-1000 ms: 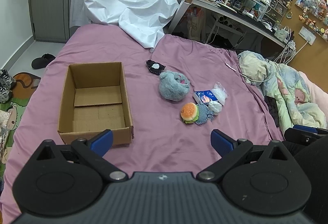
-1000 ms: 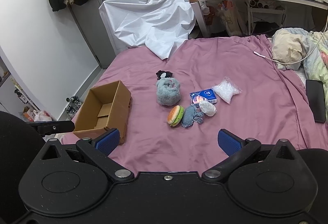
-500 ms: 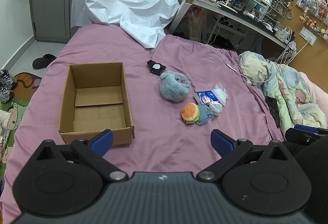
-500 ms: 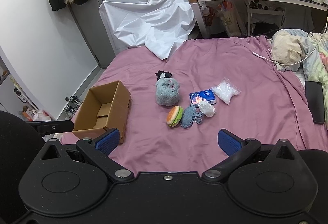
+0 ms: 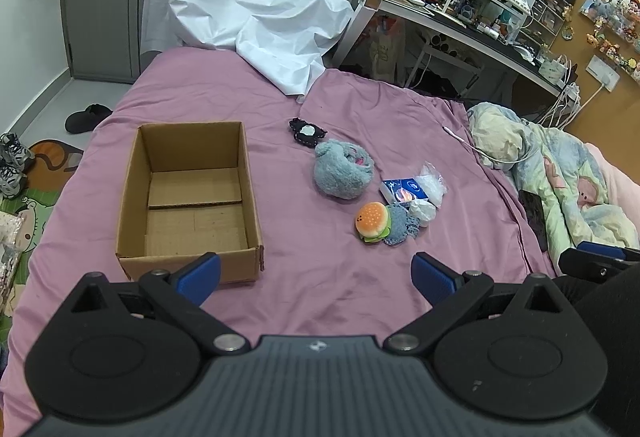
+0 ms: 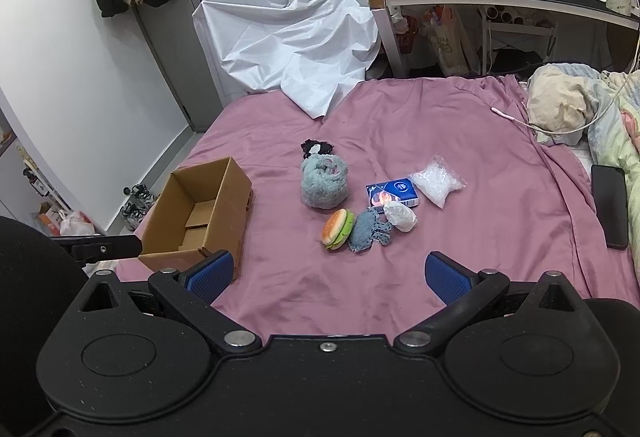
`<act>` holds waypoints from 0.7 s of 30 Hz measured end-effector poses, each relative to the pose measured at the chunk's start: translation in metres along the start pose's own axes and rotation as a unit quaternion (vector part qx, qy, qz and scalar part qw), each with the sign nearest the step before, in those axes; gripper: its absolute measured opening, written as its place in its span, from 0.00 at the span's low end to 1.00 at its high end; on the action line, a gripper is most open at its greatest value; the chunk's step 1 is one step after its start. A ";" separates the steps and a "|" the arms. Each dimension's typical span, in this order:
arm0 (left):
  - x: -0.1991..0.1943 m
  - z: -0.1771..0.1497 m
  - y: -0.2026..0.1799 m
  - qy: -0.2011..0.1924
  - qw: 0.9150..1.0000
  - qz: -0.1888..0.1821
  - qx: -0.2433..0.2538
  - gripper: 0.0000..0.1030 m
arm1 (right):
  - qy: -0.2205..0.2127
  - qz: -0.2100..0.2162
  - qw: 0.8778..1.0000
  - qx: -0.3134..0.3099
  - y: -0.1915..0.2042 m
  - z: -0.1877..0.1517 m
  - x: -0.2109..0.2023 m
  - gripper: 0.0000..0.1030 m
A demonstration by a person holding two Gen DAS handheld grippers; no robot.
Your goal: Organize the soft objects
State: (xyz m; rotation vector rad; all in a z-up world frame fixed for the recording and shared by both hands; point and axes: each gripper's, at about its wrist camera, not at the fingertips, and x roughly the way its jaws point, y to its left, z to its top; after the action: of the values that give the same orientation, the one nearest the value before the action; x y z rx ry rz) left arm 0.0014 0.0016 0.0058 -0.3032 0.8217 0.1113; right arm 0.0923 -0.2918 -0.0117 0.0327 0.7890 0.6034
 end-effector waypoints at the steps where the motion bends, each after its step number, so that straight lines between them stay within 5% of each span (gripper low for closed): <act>1: 0.000 0.000 0.000 0.000 1.000 0.000 0.000 0.98 | 0.000 0.000 1.000 0.000 0.000 0.000 0.000 1.00; 21: 0.005 0.008 0.005 -0.001 1.000 -0.008 0.008 0.98 | -0.001 -0.007 1.000 -0.004 -0.002 0.003 0.004 1.00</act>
State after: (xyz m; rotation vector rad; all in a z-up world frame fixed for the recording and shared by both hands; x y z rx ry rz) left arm 0.0090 0.0089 0.0062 -0.2940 0.8175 0.0908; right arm 0.0975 -0.2906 -0.0132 0.0204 0.7852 0.5935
